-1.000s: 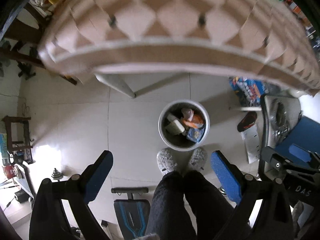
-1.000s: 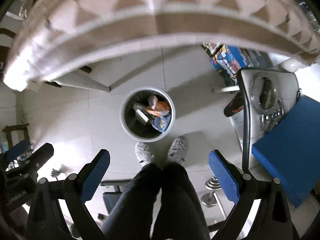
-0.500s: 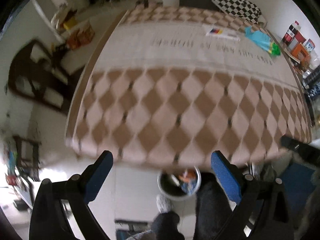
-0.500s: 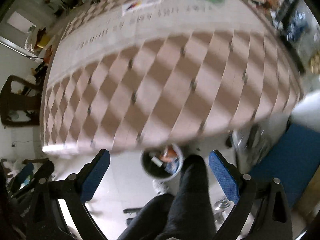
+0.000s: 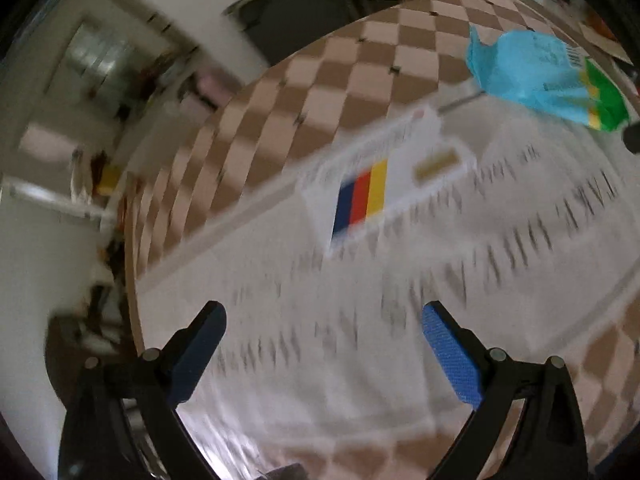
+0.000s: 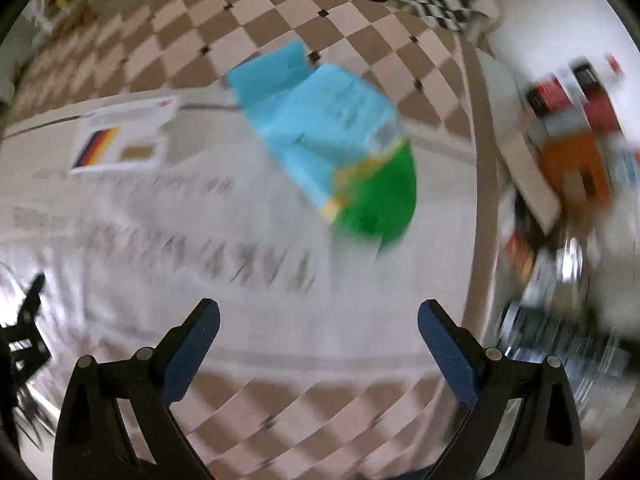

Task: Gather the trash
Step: 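Grasp the striped white medicine box with the left tool while the right tool grasps the blue-green bag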

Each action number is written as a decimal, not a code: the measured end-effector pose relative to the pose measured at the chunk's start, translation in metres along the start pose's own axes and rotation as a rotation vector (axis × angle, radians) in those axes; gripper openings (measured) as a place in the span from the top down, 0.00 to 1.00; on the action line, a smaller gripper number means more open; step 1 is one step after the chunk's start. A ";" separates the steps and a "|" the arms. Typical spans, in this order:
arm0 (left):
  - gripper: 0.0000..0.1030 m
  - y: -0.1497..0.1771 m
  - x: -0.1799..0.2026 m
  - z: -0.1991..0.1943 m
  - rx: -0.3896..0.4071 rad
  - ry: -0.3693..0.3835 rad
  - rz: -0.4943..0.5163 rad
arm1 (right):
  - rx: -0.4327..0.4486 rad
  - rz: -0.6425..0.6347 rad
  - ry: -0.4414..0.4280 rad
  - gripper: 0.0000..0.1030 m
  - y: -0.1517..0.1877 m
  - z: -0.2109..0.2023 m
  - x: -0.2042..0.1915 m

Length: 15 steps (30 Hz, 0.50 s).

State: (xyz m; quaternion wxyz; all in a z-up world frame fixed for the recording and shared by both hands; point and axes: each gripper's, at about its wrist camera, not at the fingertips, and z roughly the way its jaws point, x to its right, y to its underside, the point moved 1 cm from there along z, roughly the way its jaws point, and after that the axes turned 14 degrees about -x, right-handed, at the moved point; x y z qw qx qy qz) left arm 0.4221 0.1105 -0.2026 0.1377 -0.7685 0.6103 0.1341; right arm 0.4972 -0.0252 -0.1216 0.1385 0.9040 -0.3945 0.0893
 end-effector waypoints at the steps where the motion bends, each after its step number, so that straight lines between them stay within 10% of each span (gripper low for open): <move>1: 0.03 -0.011 0.001 0.002 -0.001 -0.007 0.020 | -0.009 -0.022 0.019 0.03 -0.015 0.003 0.003; 8: 0.03 -0.074 0.024 0.015 -0.015 -0.044 0.298 | -0.107 -0.241 0.099 0.03 -0.112 0.038 0.007; 15: 0.01 -0.091 0.045 0.026 -0.063 -0.034 0.625 | -0.132 -0.216 -0.032 0.09 -0.134 0.059 0.014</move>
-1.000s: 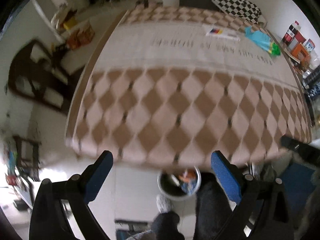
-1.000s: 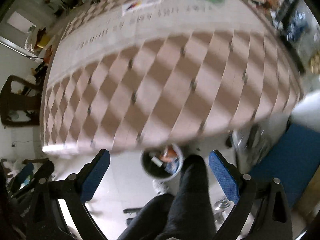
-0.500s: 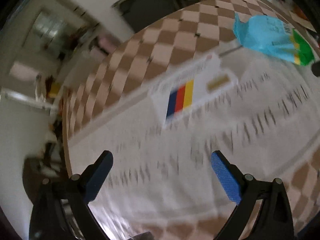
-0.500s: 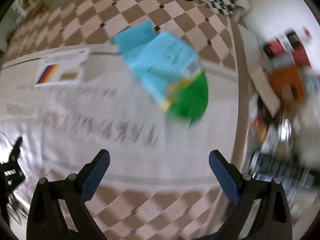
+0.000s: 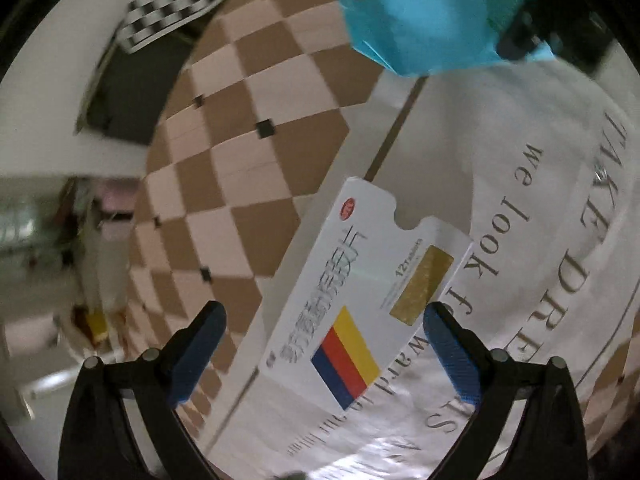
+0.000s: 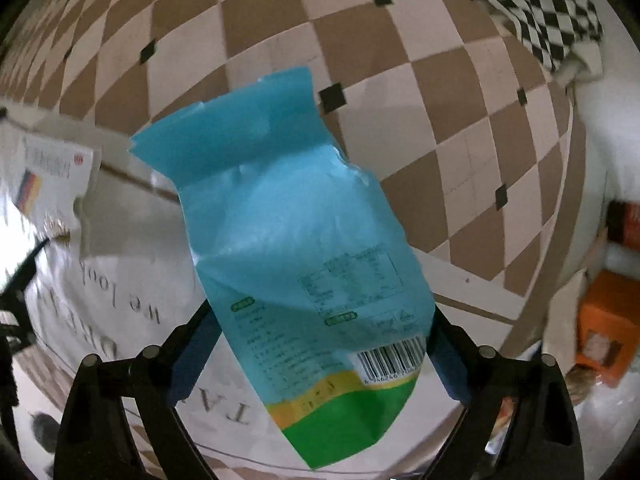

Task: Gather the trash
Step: 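Grasp the striped white medicine box with the left tool while the right tool grasps the blue-green bag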

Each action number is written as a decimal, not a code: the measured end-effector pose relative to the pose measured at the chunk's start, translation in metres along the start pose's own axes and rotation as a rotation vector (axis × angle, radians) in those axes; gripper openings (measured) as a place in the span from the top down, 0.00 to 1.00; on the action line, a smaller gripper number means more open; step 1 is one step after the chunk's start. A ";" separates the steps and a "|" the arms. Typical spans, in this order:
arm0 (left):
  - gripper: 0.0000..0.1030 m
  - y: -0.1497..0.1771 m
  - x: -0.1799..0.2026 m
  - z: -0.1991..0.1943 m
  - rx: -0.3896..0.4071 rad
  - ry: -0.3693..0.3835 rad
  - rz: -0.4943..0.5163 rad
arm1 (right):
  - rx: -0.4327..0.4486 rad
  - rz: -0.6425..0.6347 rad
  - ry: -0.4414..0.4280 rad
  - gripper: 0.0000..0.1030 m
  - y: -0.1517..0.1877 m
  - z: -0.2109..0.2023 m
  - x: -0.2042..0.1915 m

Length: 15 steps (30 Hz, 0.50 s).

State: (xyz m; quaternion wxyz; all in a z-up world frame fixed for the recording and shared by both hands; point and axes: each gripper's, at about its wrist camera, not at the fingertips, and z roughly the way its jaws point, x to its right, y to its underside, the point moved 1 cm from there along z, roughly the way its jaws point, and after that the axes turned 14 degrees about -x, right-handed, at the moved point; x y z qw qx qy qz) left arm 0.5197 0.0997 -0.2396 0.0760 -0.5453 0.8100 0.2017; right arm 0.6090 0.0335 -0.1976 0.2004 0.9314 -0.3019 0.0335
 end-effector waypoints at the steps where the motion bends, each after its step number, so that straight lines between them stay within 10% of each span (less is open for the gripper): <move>1: 0.01 -0.002 -0.002 0.001 -0.008 0.022 0.026 | -0.004 0.013 -0.009 0.13 0.000 0.001 0.004; 11: 0.03 -0.004 0.008 0.003 -0.041 0.246 0.203 | -0.035 0.153 -0.167 0.16 0.006 0.011 0.049; 15: 0.02 -0.004 0.024 0.019 -0.076 0.218 0.221 | -0.044 0.149 -0.165 0.16 0.001 0.015 0.057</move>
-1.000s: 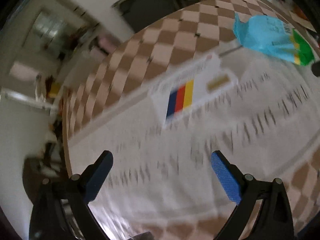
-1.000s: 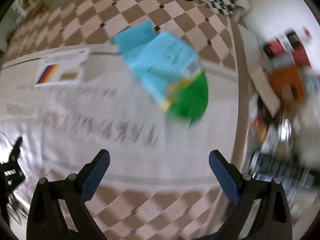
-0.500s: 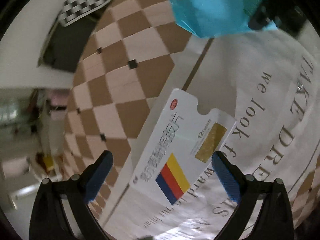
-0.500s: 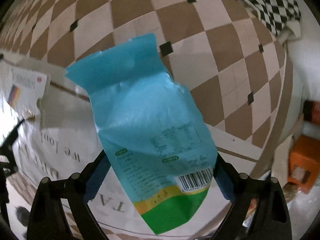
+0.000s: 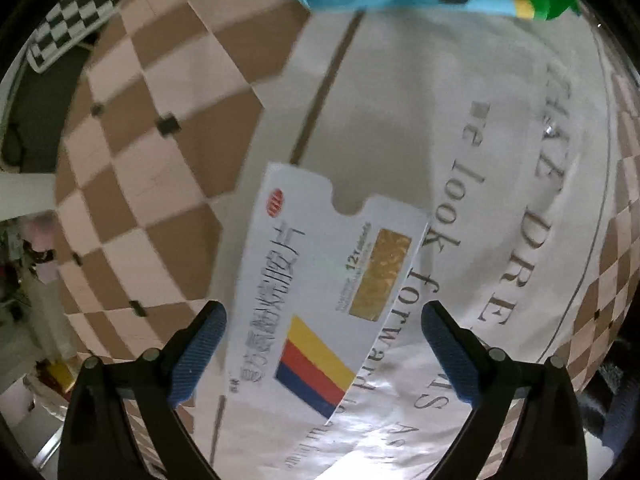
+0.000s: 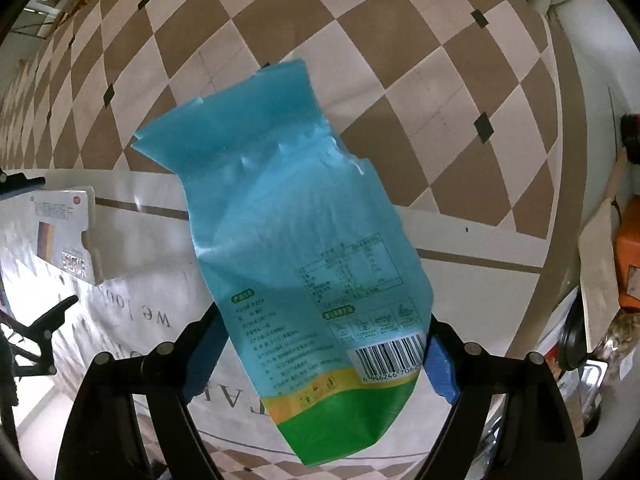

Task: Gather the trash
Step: 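Grasp the striped white medicine box with the left tool while the right tool grasps the blue-green bag, then carry both items to the white bin and open both tools to drop them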

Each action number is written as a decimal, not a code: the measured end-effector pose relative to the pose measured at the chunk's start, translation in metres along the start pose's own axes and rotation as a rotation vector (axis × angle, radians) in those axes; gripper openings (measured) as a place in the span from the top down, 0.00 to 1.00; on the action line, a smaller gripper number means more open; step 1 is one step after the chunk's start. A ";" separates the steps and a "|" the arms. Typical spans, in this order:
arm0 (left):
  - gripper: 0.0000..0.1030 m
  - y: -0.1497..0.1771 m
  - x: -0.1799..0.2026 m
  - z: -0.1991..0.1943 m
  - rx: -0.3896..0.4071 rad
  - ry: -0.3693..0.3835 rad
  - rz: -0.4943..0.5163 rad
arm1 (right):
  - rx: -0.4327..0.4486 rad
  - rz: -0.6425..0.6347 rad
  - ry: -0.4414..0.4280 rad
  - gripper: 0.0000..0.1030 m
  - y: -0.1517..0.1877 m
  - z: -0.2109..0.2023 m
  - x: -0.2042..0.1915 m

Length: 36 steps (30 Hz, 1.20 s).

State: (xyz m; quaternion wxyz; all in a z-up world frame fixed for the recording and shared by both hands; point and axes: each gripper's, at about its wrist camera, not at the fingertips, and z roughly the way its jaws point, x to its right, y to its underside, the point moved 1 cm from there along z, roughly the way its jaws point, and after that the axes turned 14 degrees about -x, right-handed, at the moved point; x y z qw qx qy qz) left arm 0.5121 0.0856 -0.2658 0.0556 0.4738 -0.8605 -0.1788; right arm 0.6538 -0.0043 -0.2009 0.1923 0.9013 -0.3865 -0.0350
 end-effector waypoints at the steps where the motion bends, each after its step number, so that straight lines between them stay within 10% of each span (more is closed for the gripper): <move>1: 0.04 -0.003 -0.001 -0.002 0.012 0.014 -0.004 | -0.001 0.000 0.002 0.16 -0.003 0.000 0.000; 8: 0.22 0.006 0.004 -0.012 0.071 0.090 -0.100 | 0.017 0.007 0.014 0.19 0.001 0.011 -0.016; 22: 0.22 0.067 0.041 -0.020 0.182 0.349 -0.729 | 0.113 0.036 -0.039 0.38 0.051 0.020 -0.024; 36: 0.23 0.171 0.094 -0.080 0.389 0.291 -0.967 | 0.256 0.109 -0.207 0.47 0.148 0.014 -0.042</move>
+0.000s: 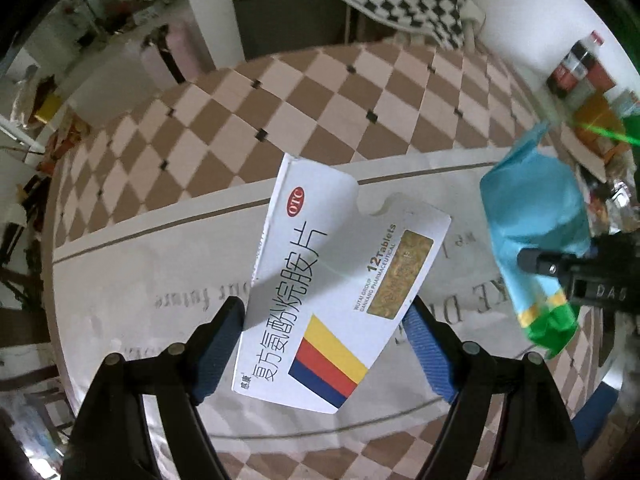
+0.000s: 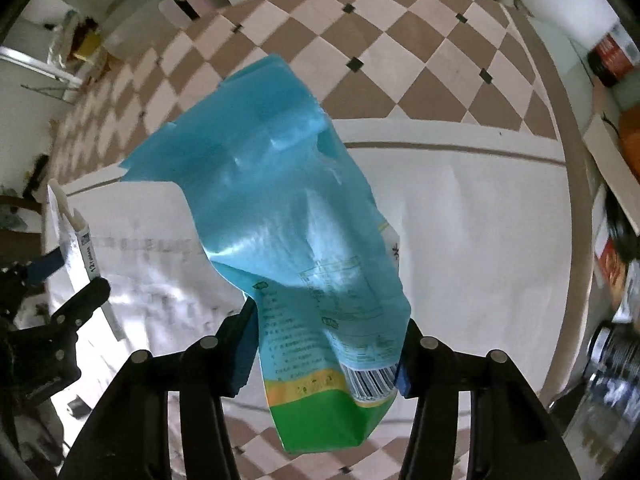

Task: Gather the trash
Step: 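Carry both items to the white bin and open both tools to drop them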

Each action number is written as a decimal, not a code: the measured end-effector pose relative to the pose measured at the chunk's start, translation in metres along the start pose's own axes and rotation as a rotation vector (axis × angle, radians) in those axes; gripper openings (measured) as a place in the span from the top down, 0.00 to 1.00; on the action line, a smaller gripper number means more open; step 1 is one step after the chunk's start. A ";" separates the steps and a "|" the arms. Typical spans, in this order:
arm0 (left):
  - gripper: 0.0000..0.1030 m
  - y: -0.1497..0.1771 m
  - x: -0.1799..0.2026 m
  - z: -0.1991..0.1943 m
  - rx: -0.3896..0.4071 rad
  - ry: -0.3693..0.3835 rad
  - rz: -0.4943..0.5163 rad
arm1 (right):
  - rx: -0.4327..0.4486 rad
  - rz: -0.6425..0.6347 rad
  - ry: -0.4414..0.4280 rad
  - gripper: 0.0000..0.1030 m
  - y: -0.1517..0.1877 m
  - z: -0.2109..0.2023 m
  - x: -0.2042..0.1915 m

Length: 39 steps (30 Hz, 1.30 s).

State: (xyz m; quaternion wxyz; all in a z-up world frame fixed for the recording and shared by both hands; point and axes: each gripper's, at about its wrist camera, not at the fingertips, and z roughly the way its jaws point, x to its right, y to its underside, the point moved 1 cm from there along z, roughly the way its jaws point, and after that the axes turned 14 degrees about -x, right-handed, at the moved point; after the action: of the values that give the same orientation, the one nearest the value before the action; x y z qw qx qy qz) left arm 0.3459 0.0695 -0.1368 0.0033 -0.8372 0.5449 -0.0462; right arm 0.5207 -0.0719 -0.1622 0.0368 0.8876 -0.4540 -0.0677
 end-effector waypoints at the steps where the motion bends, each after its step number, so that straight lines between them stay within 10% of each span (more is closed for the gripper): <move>1: 0.23 0.006 -0.002 -0.003 0.017 0.007 -0.010 | 0.009 0.003 -0.011 0.47 0.010 -0.004 0.002; 5: 0.23 0.011 -0.052 -0.019 0.087 0.044 -0.049 | 0.050 0.014 -0.039 0.48 0.043 -0.020 -0.027; 14: 0.23 0.158 -0.081 -0.031 0.187 0.214 -0.088 | 0.124 0.072 -0.123 0.48 0.206 -0.011 -0.089; 24: 0.23 0.334 -0.107 0.029 -0.008 0.409 -0.203 | 0.001 0.216 -0.306 0.48 0.426 0.101 -0.164; 32: 0.23 0.388 -0.120 0.164 -0.221 0.399 -0.328 | -0.184 0.302 -0.312 0.48 0.500 0.248 -0.164; 39: 0.23 0.368 -0.125 0.345 -0.375 0.409 -0.382 | -0.289 0.399 -0.306 0.48 0.464 0.426 -0.143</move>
State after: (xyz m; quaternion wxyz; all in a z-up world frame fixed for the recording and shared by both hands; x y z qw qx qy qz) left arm -0.0117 0.0188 -0.5097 -0.2689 -0.8836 0.3667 -0.1118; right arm 0.0007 -0.2291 -0.5118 0.1067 0.7459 -0.6056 -0.2562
